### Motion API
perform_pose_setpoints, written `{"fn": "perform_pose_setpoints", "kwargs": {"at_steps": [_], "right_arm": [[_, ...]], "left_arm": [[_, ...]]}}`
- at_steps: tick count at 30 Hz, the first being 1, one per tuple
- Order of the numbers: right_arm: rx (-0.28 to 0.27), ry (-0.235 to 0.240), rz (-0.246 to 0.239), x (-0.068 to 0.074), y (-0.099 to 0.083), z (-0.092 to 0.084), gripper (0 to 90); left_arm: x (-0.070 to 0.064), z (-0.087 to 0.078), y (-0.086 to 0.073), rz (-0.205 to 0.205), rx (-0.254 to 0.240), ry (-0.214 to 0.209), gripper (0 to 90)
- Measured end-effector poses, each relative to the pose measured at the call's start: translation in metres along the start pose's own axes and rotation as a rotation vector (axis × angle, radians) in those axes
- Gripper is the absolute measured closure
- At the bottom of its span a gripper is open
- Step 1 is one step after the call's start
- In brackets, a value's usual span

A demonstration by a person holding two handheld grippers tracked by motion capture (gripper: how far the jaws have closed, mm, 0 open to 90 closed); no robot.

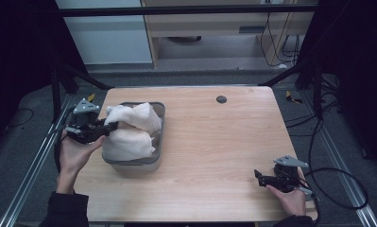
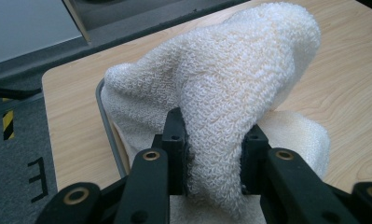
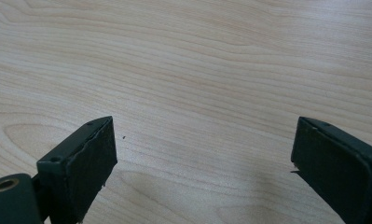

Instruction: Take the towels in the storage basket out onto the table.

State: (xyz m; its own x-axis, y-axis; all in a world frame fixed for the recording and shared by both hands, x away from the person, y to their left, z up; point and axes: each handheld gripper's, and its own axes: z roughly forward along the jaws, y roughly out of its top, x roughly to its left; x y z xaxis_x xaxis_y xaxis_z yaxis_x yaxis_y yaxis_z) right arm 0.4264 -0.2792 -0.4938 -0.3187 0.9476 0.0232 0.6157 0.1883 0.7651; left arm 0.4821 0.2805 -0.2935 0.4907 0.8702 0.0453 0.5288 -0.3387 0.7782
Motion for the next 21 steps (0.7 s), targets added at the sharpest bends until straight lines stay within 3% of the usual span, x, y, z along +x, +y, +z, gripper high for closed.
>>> {"fn": "perform_pose_setpoints", "kwargs": {"at_steps": [6,16,21], "right_arm": [[0.002,0.001,0.002,0.0,0.0,0.0,6.7],[0.004,0.002,0.001,0.0,0.0,0.0,6.7],[0.004,0.002,0.001,0.0,0.0,0.0,6.7]], "left_arm": [[0.001,-0.008,0.012,0.016,0.011,-0.005,70.0],[0.004,-0.025,0.025,0.015,-0.015,-0.017,70.1],[0.0,-0.036,0.031,0.036,-0.024,-0.031,70.1]]}}
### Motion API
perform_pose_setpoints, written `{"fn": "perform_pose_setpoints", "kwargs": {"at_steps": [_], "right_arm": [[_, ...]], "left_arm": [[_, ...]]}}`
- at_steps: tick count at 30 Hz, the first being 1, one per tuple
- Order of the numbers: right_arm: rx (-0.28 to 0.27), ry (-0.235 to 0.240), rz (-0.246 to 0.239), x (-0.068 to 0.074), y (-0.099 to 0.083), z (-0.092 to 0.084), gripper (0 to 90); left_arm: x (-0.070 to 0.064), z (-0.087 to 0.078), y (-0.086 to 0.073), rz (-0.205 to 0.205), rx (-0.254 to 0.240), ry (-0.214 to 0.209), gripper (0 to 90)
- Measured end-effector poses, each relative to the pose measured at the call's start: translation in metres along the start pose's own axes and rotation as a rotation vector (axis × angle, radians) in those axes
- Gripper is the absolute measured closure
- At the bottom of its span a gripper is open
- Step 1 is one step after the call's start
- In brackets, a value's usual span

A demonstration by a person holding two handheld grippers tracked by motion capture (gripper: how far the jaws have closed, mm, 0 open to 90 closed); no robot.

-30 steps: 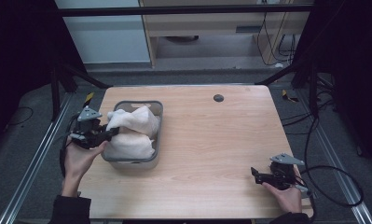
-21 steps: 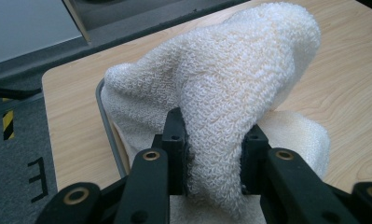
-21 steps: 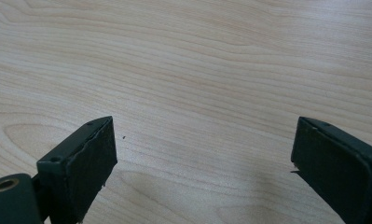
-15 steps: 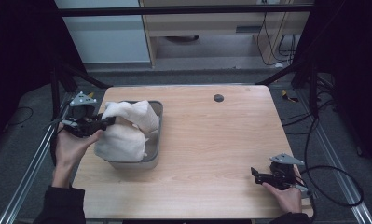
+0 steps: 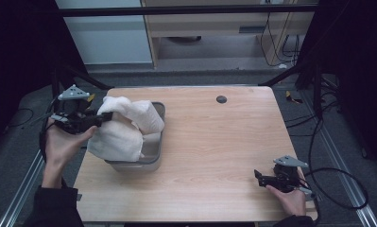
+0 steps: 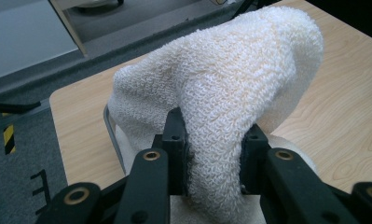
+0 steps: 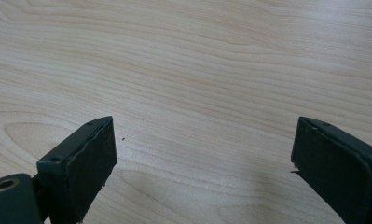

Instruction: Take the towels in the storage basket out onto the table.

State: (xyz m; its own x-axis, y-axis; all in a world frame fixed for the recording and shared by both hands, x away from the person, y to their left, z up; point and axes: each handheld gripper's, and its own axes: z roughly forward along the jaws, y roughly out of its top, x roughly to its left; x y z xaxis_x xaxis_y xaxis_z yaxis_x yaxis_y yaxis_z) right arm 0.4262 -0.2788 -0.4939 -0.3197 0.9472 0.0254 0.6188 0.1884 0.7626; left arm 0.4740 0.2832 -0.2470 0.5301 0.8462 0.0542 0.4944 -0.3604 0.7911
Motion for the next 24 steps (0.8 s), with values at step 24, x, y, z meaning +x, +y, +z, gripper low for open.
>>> {"fn": "perform_pose_setpoints", "kwargs": {"at_steps": [24], "right_arm": [[-0.004,0.003,-0.006,0.0,0.0,-0.001,6.8]], "left_arm": [[-0.035,-0.013,0.018,0.138,0.001,-0.1,70.0]]}}
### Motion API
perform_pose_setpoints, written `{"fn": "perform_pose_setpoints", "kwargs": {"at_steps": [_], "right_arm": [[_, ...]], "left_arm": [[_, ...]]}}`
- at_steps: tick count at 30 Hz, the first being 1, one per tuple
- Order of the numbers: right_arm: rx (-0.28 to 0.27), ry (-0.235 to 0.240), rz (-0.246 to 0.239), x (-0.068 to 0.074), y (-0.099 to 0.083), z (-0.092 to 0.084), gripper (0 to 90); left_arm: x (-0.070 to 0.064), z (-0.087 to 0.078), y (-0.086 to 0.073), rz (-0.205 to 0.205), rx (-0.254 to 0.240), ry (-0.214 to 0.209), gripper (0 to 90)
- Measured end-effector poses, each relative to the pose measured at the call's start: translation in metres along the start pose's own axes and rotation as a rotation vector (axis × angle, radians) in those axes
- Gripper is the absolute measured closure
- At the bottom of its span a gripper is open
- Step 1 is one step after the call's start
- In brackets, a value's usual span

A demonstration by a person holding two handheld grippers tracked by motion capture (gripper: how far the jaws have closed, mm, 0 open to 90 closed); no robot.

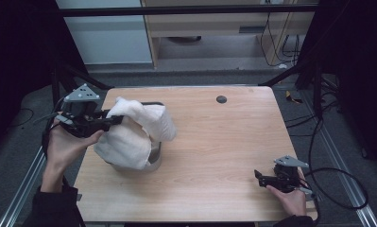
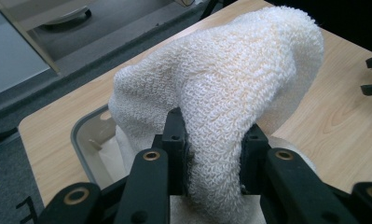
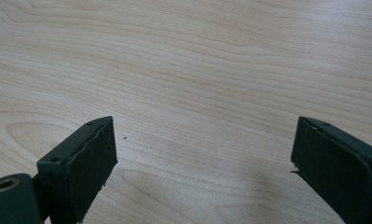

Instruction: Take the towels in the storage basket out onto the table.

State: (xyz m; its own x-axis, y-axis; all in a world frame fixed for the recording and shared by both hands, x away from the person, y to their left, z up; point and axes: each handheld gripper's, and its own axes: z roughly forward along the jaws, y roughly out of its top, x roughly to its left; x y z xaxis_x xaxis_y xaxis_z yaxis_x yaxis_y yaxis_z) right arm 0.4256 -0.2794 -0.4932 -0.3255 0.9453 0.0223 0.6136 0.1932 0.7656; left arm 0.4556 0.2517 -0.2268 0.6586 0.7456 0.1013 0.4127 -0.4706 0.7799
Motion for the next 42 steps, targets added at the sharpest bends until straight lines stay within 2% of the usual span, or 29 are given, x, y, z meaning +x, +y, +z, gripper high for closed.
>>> {"fn": "perform_pose_setpoints", "kwargs": {"at_steps": [4,16,18,25,30,35,42], "right_arm": [[-0.001,0.0,-0.002,0.0,0.0,-0.001,6.8],[-0.007,0.002,-0.003,0.001,-0.001,-0.003,6.7],[-0.01,0.0,-0.001,0.001,-0.001,-0.004,6.7],[-0.007,0.004,-0.002,0.0,-0.001,-0.004,6.7],[-0.01,-0.003,-0.002,0.0,-0.001,-0.004,6.7],[-0.009,-0.002,-0.004,0.0,-0.001,-0.004,6.7],[-0.01,0.002,-0.002,0.0,-0.001,-0.004,6.7]], "left_arm": [[-0.008,0.0,0.004,0.001,-0.001,-0.027,70.0],[-0.032,0.013,0.027,0.074,0.031,-0.086,70.0],[-0.04,0.019,0.032,0.097,0.037,-0.103,70.0],[-0.055,0.03,0.042,0.129,0.051,-0.135,69.9],[-0.07,0.038,0.049,0.179,0.064,-0.157,69.9],[-0.081,0.048,0.055,0.196,0.063,-0.182,69.8],[-0.1,0.072,0.061,0.234,0.076,-0.215,69.8]]}}
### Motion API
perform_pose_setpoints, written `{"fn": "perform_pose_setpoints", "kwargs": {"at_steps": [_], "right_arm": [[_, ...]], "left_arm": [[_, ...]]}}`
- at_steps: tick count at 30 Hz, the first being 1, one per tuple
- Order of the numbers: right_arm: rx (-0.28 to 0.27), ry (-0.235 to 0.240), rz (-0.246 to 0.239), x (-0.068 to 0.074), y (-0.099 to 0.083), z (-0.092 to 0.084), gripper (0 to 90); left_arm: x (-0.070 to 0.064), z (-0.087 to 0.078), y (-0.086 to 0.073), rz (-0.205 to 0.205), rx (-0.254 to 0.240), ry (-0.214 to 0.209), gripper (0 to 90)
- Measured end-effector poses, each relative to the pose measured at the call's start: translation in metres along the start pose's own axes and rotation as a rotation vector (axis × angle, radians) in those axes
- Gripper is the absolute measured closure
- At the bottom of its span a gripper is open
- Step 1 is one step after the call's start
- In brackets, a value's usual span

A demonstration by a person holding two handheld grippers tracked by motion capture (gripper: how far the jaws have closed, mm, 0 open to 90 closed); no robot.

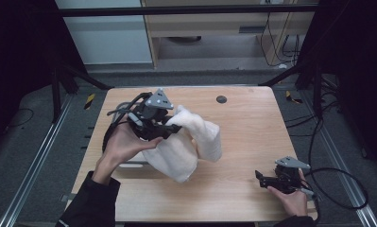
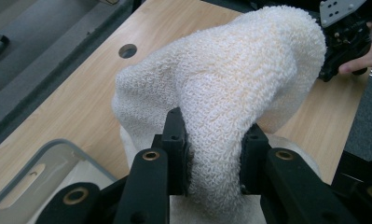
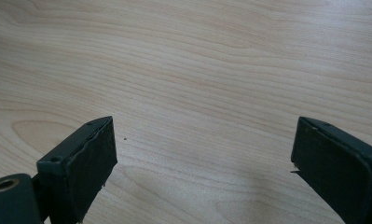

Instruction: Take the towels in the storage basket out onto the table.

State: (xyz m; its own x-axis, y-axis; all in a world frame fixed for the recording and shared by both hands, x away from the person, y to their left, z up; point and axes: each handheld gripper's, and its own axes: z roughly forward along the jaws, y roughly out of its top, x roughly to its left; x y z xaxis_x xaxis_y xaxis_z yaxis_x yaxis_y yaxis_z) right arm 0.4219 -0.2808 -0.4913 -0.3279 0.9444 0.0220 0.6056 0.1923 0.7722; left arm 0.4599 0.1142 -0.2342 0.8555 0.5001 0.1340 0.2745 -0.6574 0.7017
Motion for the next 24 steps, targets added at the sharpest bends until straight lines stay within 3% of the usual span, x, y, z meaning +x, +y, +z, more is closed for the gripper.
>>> {"fn": "perform_pose_setpoints", "kwargs": {"at_steps": [8,24], "right_arm": [[-0.013,-0.001,-0.007,-0.001,0.0,-0.001,6.7],[-0.013,-0.004,-0.004,-0.001,0.0,-0.002,6.7]], "left_arm": [[-0.007,0.027,0.003,0.018,0.007,-0.03,69.8],[-0.004,0.089,-0.002,0.034,0.078,-0.047,69.8]]}}
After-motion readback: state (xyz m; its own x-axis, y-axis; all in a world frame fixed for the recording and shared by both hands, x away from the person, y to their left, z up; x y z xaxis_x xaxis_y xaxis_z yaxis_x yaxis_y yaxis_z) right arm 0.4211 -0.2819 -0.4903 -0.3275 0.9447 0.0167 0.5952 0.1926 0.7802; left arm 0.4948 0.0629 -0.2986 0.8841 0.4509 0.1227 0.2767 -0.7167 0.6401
